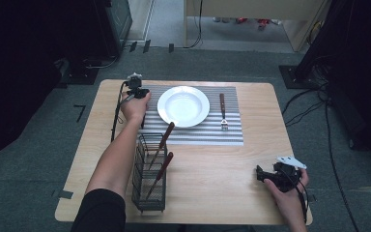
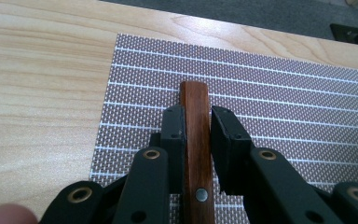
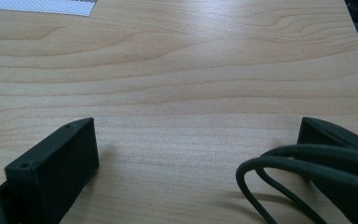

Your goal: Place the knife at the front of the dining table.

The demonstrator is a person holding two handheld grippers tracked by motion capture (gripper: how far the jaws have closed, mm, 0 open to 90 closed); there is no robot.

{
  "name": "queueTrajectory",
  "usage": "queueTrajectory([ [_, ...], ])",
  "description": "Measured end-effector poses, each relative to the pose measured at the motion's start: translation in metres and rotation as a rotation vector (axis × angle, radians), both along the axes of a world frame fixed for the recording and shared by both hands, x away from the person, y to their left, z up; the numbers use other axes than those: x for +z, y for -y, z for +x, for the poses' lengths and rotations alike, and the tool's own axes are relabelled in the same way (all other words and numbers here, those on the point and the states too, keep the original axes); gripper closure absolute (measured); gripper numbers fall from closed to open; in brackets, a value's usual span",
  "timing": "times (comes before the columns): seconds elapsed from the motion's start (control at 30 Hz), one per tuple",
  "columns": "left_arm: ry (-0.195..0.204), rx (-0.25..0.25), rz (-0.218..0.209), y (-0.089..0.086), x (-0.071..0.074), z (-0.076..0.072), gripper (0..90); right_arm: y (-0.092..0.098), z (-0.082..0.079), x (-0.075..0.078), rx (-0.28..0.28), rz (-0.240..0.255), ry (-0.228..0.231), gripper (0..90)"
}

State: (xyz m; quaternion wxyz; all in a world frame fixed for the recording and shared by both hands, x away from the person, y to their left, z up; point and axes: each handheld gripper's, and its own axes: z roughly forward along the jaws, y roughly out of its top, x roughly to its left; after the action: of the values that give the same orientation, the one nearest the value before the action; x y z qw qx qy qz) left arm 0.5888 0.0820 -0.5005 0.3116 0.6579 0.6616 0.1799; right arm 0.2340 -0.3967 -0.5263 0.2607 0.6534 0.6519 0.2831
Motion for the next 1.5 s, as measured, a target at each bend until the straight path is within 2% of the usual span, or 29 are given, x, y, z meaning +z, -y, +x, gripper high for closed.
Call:
queueTrajectory([
  [0.13,-0.004,-0.014,-0.012,-0.001,0.000,0.000,74.3,0.000,0.000,0.000,0.000,0.000,0.000,0.0],
  [0.27,0.001,-0.042,-0.018,-0.001,0.001,-0.001,66.1,0.000,0.000,0.000,0.000,0.000,0.000,0.0],
  [0.37,-0.002,-0.061,-0.060,-0.005,0.002,-0.002,57.0,0.000,0.000,0.000,0.000,0.000,0.000,0.0],
  [0.47,0.017,-0.069,-0.074,-0.007,0.005,-0.003,47.4,0.000,0.000,0.000,0.000,0.000,0.000,0.0],
  [0.53,0.048,-0.072,-0.093,-0.009,0.008,-0.005,43.9,0.000,0.000,0.000,0.000,0.000,0.000,0.0],
  [0.6,0.061,-0.060,-0.097,-0.010,0.012,-0.007,34.5,0.000,0.000,0.000,0.000,0.000,0.000,0.0],
  [0.67,0.065,-0.065,-0.118,-0.010,0.015,-0.009,30.7,0.000,0.000,0.000,0.000,0.000,0.000,0.0],
  [0.77,0.062,-0.065,-0.085,-0.008,0.020,-0.012,25.1,0.000,0.000,0.000,0.000,-0.001,0.000,0.0],
  [0.83,0.065,-0.080,-0.101,-0.008,0.024,-0.014,23.6,0.000,0.000,0.000,0.000,-0.001,-0.001,0.0],
  [0.87,0.064,-0.079,-0.086,-0.008,0.026,-0.015,22.2,0.000,0.000,0.000,0.000,-0.001,-0.001,0.0],
  [0.9,0.063,-0.055,-0.041,-0.007,0.030,-0.017,18.1,0.000,0.000,0.000,0.000,-0.001,-0.001,0.0],
  [0.93,0.068,-0.015,0.025,-0.006,0.033,-0.020,16.0,0.000,0.000,0.000,0.000,-0.001,-0.001,0.0],
  [0.97,0.067,0.004,0.076,-0.006,0.036,-0.022,16.0,0.000,0.000,0.000,0.000,-0.001,-0.001,0.0],
  [1.0,0.070,0.005,0.090,-0.006,0.038,-0.024,16.0,0.000,0.000,0.000,0.000,-0.001,-0.001,0.0],
  [1.1,0.083,-0.020,0.076,-0.010,0.047,-0.032,13.6,0.000,0.000,0.000,0.000,-0.001,-0.001,0.0],
  [1.27,0.124,-0.039,0.007,-0.020,0.062,-0.048,13.5,0.000,0.000,0.000,0.000,-0.001,-0.001,0.0],
  [1.5,0.161,-0.066,-0.017,-0.032,0.071,-0.076,13.6,0.000,0.000,0.000,0.000,-0.002,-0.001,0.0],
])
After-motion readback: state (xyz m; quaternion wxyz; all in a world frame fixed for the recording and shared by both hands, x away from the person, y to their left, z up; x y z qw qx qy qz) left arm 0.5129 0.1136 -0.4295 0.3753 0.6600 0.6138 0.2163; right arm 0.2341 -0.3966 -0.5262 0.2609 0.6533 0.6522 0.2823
